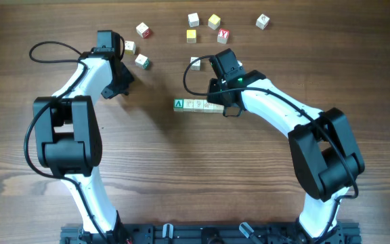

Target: Form a horizontal line

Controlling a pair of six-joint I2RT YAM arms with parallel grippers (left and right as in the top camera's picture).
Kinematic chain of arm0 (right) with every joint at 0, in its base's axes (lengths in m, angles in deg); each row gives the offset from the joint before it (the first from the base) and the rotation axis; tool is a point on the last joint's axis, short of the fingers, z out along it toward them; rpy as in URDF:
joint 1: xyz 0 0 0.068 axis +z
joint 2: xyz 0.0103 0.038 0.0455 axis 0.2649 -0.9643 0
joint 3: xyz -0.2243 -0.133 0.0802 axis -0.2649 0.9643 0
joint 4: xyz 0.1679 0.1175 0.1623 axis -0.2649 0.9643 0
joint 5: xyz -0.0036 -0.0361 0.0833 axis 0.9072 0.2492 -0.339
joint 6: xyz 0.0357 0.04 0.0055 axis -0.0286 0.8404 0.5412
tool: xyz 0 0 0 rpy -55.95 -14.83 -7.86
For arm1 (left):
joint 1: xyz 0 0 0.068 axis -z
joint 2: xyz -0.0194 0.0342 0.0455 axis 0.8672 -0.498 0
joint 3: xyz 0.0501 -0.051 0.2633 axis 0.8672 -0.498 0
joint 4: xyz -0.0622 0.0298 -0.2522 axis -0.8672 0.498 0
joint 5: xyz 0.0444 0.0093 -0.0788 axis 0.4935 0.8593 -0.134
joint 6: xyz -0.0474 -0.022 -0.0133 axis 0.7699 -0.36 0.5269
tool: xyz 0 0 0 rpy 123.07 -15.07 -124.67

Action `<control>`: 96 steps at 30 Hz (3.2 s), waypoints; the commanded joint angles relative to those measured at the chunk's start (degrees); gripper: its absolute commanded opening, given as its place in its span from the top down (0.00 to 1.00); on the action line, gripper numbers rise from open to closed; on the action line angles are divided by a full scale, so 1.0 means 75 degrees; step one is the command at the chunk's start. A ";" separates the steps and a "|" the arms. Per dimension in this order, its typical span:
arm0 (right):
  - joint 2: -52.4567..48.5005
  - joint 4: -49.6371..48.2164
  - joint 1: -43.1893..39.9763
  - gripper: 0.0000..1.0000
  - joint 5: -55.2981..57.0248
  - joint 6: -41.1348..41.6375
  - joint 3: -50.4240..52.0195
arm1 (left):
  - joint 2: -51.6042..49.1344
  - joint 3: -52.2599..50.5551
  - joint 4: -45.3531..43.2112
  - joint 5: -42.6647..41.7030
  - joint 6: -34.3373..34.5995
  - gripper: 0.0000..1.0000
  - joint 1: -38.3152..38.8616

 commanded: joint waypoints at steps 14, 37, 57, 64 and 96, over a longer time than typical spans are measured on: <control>0.0256 0.1399 -0.0589 0.96 0.0493 0.2241 -0.0163 | -0.0102 -0.0009 -0.0020 -0.0070 0.0050 0.91 0.0009; 0.3669 0.2856 -0.0597 0.84 0.1638 -0.0085 -0.0163 | 0.2783 -0.0006 0.1676 -0.0064 -0.0452 0.96 0.0411; 0.8236 0.5173 -0.0597 0.00 0.2197 -0.0664 -0.0163 | 0.8478 -0.0006 0.3494 0.2349 -0.0580 0.96 0.3870; 0.7970 0.5170 -0.0597 0.00 0.2197 -0.0662 -0.0163 | 1.0136 -0.0006 0.3876 0.2349 -0.0580 0.96 0.4095; 0.6213 0.4261 -0.0592 0.00 0.2194 -0.0656 -0.0052 | 1.1165 -0.0009 0.5470 0.2486 -0.0618 0.00 0.4095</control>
